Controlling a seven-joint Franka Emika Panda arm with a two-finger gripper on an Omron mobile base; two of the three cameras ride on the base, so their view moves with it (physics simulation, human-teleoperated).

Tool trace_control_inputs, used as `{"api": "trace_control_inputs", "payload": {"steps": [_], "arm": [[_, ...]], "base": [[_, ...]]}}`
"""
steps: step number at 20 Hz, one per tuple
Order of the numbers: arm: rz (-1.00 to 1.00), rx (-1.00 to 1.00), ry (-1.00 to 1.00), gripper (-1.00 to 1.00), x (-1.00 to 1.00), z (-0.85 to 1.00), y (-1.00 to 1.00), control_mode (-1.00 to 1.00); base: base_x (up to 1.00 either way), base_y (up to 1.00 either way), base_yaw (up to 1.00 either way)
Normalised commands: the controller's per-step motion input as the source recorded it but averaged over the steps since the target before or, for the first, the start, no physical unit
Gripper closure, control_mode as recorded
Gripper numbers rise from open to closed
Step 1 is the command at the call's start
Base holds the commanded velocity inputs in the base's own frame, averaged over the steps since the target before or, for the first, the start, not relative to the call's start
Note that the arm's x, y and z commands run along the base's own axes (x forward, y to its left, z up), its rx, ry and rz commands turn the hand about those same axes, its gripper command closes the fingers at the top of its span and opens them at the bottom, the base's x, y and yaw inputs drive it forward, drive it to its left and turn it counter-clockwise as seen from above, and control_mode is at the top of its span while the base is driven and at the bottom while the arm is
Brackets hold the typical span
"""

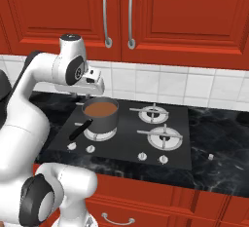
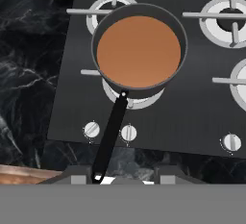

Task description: Pick up the sugar cube(s) and place them in the saucepan with hot chocolate.

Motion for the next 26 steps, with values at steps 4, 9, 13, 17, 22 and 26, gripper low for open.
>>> {"api": "trace_control_inputs", "payload": {"steps": [4, 9, 13, 17, 22, 26], "arm": [[0.0, 0.0, 0.02, -1.0, -0.02, -0.03, 0.0, -1.0], [0.0, 0.0, 0.15, -1.0, 0.0, -0.12, 0.0, -1.0], [-0.1, 0.0, 0.25, -1.0, -0.04, -0.06, 0.0, -1.0], [-0.21, 0.0, 0.15, -1.0, -0.16, -0.01, -0.18, -1.0], [-0.25, 0.0, 0.04, -1.0, -0.3, -0.07, -0.43, -1.0], [-0.25, 0.04, -0.01, -1.0, -0.46, -0.23, -0.61, -1.0]], "base": [[0.0, 0.0, 0.0], [0.0, 0.0, 0.0], [0.0, 0.0, 0.0], [0.0, 0.0, 0.0], [0.0, 0.0, 0.0], [0.0, 0.0, 0.0]]}}
